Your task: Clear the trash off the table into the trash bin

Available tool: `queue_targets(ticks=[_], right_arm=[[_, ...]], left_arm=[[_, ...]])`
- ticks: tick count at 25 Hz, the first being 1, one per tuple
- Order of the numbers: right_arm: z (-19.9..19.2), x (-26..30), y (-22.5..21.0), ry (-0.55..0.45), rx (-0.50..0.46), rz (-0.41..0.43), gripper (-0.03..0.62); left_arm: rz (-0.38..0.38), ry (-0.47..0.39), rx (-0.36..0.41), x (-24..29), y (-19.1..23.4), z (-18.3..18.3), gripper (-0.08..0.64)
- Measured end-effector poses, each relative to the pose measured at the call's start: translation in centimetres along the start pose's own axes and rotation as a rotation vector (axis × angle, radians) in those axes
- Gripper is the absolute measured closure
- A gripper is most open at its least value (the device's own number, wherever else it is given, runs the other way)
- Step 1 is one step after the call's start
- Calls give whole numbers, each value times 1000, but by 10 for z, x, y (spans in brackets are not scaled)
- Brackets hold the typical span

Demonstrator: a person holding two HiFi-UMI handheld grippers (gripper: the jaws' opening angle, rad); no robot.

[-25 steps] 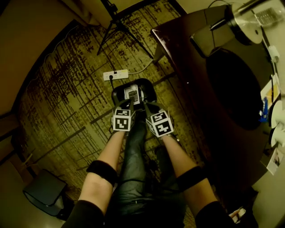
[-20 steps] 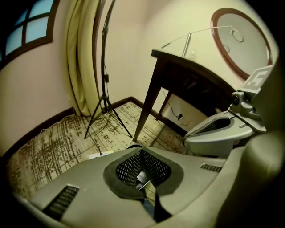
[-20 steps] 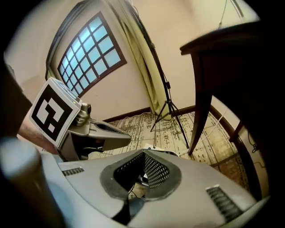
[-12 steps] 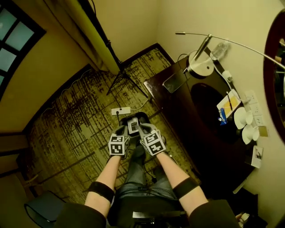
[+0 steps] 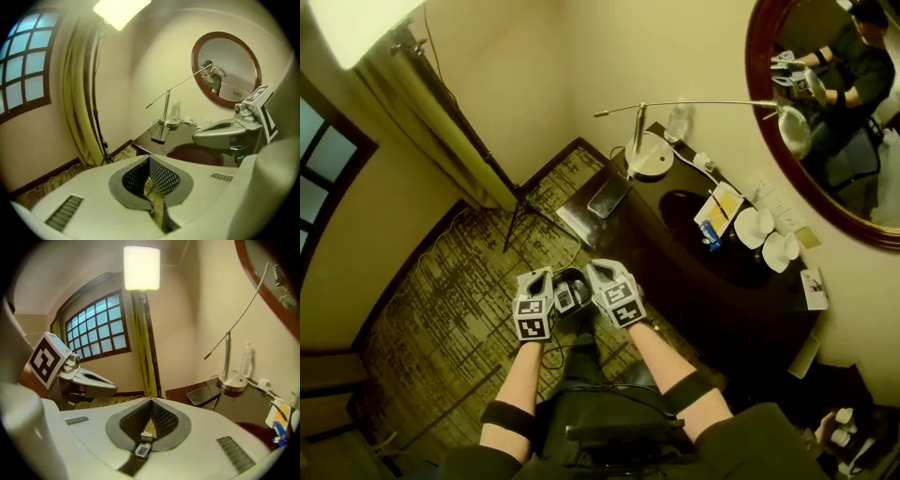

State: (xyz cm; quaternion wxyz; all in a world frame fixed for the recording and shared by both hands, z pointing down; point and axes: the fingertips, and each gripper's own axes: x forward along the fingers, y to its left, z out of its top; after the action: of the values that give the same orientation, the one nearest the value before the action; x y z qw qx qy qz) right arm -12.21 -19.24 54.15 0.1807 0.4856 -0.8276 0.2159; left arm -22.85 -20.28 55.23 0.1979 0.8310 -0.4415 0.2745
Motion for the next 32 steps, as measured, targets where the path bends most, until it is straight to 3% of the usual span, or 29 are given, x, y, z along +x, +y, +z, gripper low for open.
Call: queue_targets(ticks=[6, 13, 17, 21, 25, 32], right_arm=[[-16, -94, -94, -61, 92, -252, 589], [-85, -238, -186, -120, 277, -572, 589], [-131, -319, -213, -149, 383, -736, 589], [-178, -384, -226, -167, 474, -876, 589], [-206, -418, -221, -191, 545, -937, 589], [-219, -437, -219, -206, 576, -958, 589]], left_arm=[[-185, -25, 131, 32, -98, 38, 560], [-453, -10, 329, 59, -251, 53, 560], [-594, 11, 443, 63, -333, 50, 560], [-687, 20, 511, 61, -392, 43, 560], [-757, 10, 538, 54, -430, 41, 560], [-782, -2, 542, 54, -450, 43, 560]])
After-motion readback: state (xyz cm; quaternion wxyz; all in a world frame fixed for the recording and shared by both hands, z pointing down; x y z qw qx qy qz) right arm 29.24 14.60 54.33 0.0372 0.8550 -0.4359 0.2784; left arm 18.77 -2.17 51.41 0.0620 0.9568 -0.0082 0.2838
